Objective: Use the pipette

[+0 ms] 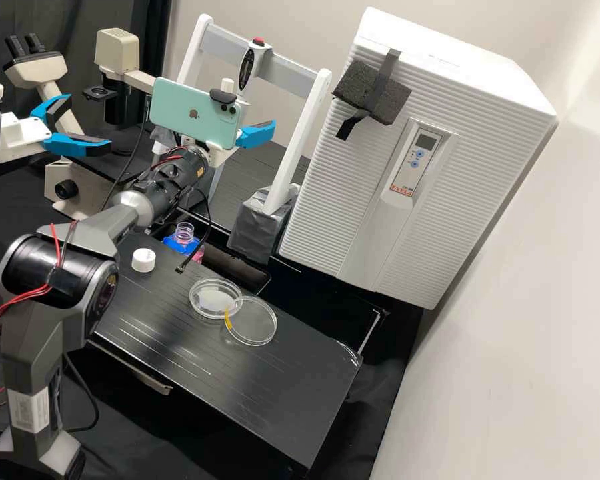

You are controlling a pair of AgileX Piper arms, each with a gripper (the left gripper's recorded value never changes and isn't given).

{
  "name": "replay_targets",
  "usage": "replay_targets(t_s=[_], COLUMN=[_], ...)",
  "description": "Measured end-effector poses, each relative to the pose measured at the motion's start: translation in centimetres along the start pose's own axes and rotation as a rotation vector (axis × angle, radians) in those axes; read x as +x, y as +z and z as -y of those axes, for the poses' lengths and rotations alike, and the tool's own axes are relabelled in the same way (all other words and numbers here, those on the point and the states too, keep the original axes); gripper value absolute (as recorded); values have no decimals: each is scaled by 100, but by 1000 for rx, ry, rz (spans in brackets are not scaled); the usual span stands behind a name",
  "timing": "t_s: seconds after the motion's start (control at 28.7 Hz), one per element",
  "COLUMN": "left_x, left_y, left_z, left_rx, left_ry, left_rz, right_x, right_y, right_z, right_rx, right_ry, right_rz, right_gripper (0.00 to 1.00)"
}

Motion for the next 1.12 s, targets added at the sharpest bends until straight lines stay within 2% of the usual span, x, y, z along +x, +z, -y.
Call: replay_targets(t_s=[0.42, 0.52, 0.59, 0.66, 0.94, 1.05, 1.12], left_x=[-4, -21, -26, -28, -59, -72, -53], left_y=[-1, -8, -23, -35, -165, -182, -174], left_z=[5, 26, 28, 25, -54, -110, -146], left_rx=[0, -15, -15, -28, -101, -113, -109], left_ry=[-2, -10, -11, -11, 13, 29, 39], left_rz=[0, -4, -9, -12, -49, -49, -38], right_x=[-9, -11, -11, -11, -16, -17, -17], right_y=[-12, -23, -26, -26, -50, -55, -55], right_z=[-17, -8, -5, -5, 15, 19, 19], right_rx=[1, 2, -2, -4, -2, -2, -2], right_ry=[4, 1, 0, 0, -5, -6, -6], right_rz=[-3, -6, -7, -7, -13, -14, -14], right_gripper=[0, 0, 0, 0, 0, 0, 0])
